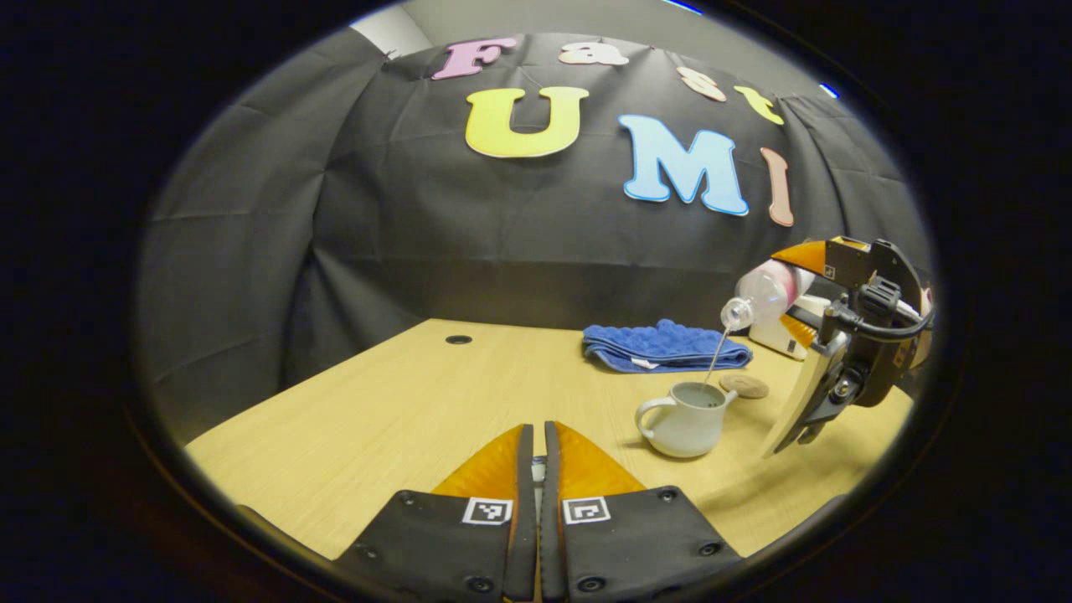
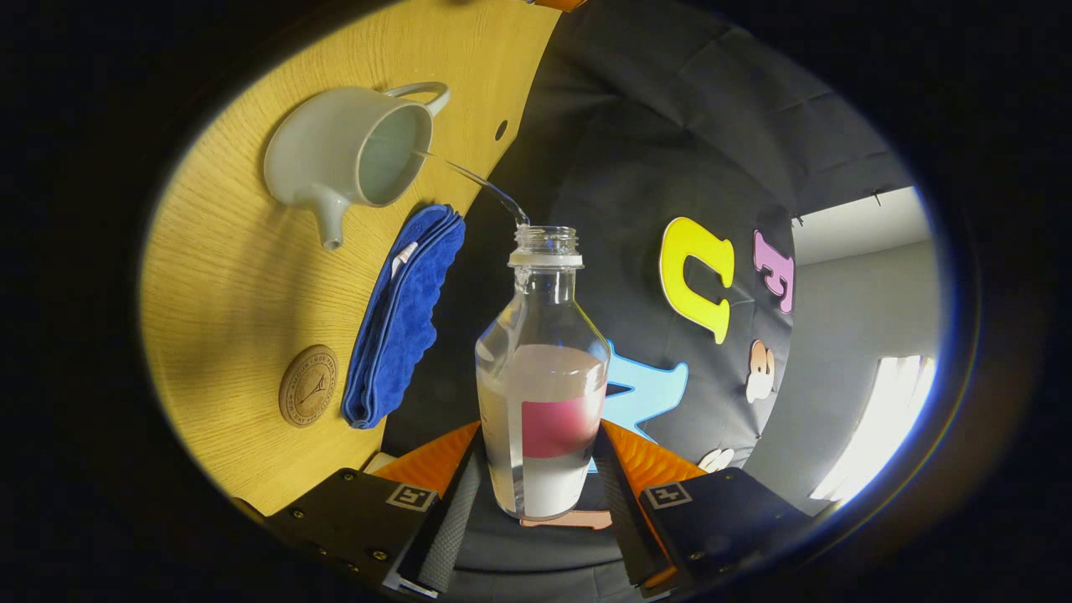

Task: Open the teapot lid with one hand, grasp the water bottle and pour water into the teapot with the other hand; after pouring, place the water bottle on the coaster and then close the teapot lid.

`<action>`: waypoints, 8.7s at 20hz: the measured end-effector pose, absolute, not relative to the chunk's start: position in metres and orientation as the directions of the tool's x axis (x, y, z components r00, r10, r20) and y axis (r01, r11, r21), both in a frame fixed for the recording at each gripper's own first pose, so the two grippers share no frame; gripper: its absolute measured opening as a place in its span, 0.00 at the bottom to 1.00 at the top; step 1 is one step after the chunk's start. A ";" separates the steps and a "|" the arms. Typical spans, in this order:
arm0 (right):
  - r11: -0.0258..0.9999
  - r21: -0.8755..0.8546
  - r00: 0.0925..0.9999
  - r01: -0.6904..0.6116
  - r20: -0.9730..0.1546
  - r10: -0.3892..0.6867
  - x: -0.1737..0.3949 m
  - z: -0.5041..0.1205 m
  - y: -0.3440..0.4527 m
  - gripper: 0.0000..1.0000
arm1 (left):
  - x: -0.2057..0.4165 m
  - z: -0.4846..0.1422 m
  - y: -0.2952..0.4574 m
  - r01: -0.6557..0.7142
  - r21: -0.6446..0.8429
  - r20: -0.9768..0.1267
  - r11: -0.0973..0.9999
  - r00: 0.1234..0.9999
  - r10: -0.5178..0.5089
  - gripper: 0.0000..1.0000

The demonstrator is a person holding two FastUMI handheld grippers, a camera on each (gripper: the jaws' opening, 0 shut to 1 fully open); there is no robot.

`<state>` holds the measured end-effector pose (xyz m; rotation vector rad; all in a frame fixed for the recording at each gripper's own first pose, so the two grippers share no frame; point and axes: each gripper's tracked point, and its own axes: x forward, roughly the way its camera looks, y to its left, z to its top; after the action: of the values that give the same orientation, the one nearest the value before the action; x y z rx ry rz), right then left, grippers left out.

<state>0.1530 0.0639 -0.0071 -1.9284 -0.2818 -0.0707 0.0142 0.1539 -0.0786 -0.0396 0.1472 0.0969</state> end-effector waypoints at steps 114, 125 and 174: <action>0.969 -0.067 0.932 -0.239 -0.297 0.209 0.223 -0.083 0.019 0.79 | 0.015 -0.077 0.154 -0.094 -0.026 -0.136 0.995 0.987 0.089 0.08; 0.981 0.002 0.965 -0.196 -0.180 0.193 0.182 -0.053 0.008 1.00 | 0.014 -0.074 0.152 -0.096 -0.014 -0.117 0.995 0.989 0.093 0.09; 0.994 0.089 0.997 -0.067 0.050 0.063 0.109 -0.020 -0.016 0.99 | 0.135 -0.058 0.001 0.086 0.050 -0.103 0.995 0.991 -0.080 0.09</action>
<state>0.1088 -0.0163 -0.0203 0.0911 -0.0470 0.0655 0.1347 0.0012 -0.0578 0.0544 0.1016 -0.0833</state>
